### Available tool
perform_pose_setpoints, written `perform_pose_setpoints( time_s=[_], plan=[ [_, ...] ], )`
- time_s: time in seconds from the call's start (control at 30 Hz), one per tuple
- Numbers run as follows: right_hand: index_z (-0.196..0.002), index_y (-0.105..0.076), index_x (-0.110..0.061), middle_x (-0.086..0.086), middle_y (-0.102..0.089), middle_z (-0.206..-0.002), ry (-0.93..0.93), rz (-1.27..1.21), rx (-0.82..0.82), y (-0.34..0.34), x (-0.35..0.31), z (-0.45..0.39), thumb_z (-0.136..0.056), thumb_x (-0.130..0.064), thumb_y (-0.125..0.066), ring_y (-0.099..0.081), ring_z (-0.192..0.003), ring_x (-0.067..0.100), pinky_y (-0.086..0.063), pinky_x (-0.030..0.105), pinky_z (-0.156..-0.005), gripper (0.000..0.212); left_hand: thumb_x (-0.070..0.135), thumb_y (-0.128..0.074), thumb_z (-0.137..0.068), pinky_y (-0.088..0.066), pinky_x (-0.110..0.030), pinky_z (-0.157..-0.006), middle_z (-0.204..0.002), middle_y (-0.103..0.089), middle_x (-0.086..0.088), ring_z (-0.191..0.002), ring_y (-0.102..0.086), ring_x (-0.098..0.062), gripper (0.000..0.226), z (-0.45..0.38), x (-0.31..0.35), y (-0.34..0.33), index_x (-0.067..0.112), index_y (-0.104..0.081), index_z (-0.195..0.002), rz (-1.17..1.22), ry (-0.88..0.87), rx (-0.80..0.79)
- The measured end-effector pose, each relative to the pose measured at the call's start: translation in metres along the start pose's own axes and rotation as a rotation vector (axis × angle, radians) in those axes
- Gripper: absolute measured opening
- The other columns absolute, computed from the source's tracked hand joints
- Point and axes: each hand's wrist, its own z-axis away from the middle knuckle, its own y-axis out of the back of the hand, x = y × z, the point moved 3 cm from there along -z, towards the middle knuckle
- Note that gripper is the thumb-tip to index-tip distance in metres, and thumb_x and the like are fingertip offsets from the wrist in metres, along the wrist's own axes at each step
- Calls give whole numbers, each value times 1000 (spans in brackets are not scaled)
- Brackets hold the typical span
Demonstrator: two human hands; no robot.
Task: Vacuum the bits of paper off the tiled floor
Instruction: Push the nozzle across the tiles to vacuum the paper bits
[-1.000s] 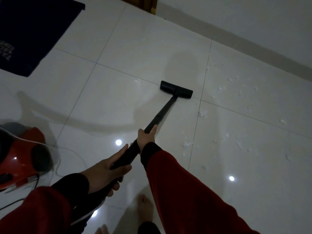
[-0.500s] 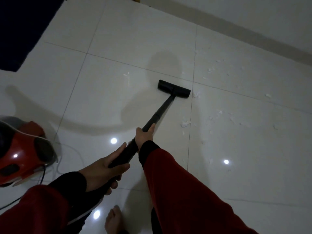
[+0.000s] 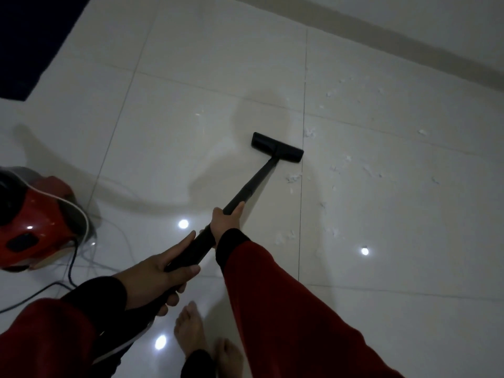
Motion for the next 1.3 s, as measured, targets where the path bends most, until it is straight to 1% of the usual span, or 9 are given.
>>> perform_pose_setpoints(
  time_s=[0.2,0.6,0.77,0.9,1.07,1.17,1.2,1.23,1.3],
  plan=[
    [-143,15,-52,7,-59,-88,-27,-29,16,3,34,14,-92,-31,-41,-68,-96,35,-55,49,-91,79,20,-58,-90,-39,-23,-42,-75,-46,-11,-43,-45,-11,67,23,-25,-15,58,-25,-135,-32,1,-7],
    [-143,13,-53,4,-52,-82,-33,-154,68,-19,93,51,-92,-29,-42,-68,-97,35,-54,48,-91,79,20,-59,-89,-39,-23,-43,-78,-45,-13,-44,-44,-12,68,65,-75,1,58,-25,-136,-99,8,-97],
    [-143,15,-52,7,-56,-84,-43,-184,101,-33,122,63,-92,-30,-42,-68,-97,35,-55,49,-91,80,24,-64,-86,-39,-24,-42,-77,-46,-13,-44,-44,-13,70,77,-101,15,60,-27,-134,-153,14,-144],
    [-143,14,-53,7,-56,-89,-68,-226,133,-44,139,73,-92,-29,-42,-67,-98,35,-54,49,-91,80,22,-60,-89,-42,-24,-44,-77,-48,-13,-46,-47,-12,70,82,-113,27,59,-23,-136,-230,27,-188],
    [-145,14,-50,5,-51,-81,-89,-265,151,-56,153,86,-92,-28,-41,-65,-99,33,-53,48,-93,80,25,-60,-88,-43,-24,-46,-77,-49,-12,-46,-48,-11,72,91,-119,41,59,-19,-137,-337,58,-251],
    [-146,14,-47,2,-46,-77,-83,-314,163,-64,157,104,-94,-25,-40,-63,-98,30,-52,48,-95,78,26,-61,-87,-43,-23,-45,-77,-48,-11,-46,-47,-10,74,103,-120,50,60,-18,-137,-352,79,-280],
    [-146,15,-47,1,-46,-77,-84,-324,164,-68,159,111,-94,-26,-40,-62,-98,30,-52,48,-96,78,30,-65,-84,-42,-23,-45,-77,-48,-11,-46,-47,-10,77,108,-120,54,61,-18,-136,-351,83,-289],
    [-146,15,-48,0,-45,-77,-86,-335,162,-72,159,118,-94,-26,-40,-62,-99,30,-51,48,-96,78,38,-73,-74,-43,-23,-45,-76,-48,-11,-46,-48,-10,85,114,-119,58,63,-19,-134,-354,81,-297],
    [-146,15,-48,-1,-45,-78,-94,-352,153,-83,162,131,-94,-28,-40,-62,-101,31,-50,49,-97,78,58,-85,-37,-44,-23,-44,-75,-49,-11,-46,-49,-10,109,127,-120,68,69,-22,-125,-360,77,-310]
  ],
)
